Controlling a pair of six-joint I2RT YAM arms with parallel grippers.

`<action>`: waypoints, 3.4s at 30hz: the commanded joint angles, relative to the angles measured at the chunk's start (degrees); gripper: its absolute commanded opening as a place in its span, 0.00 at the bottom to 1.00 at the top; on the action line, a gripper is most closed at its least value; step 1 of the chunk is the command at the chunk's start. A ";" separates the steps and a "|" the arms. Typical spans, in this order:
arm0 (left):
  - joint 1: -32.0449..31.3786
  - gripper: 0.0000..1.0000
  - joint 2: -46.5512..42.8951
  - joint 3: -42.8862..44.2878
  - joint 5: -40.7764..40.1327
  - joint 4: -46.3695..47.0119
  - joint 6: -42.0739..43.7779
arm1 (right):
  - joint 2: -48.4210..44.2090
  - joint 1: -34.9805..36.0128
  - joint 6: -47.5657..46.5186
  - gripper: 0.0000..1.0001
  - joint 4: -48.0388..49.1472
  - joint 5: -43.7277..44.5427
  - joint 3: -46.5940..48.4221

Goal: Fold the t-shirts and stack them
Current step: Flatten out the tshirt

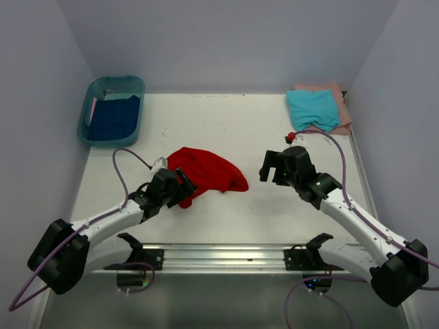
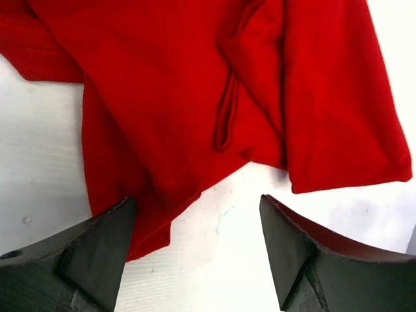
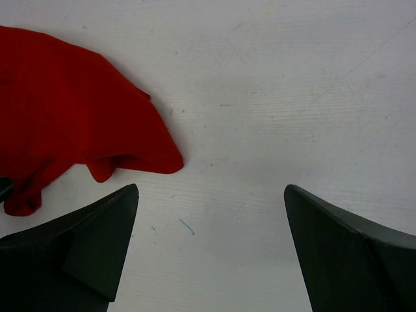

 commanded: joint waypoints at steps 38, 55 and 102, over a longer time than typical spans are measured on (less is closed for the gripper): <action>-0.30 0.23 4.02 -3.86 -0.16 14.90 2.09 | -1.35 0.28 -0.33 0.86 1.85 -0.43 -1.75; -0.30 0.00 -3.36 -3.51 -4.20 10.25 4.29 | -1.97 0.20 -0.94 0.59 4.14 -4.65 -3.51; -1.71 0.00 -14.20 33.02 -1.14 -11.81 19.22 | 16.23 11.18 -4.37 0.24 14.42 -20.12 8.61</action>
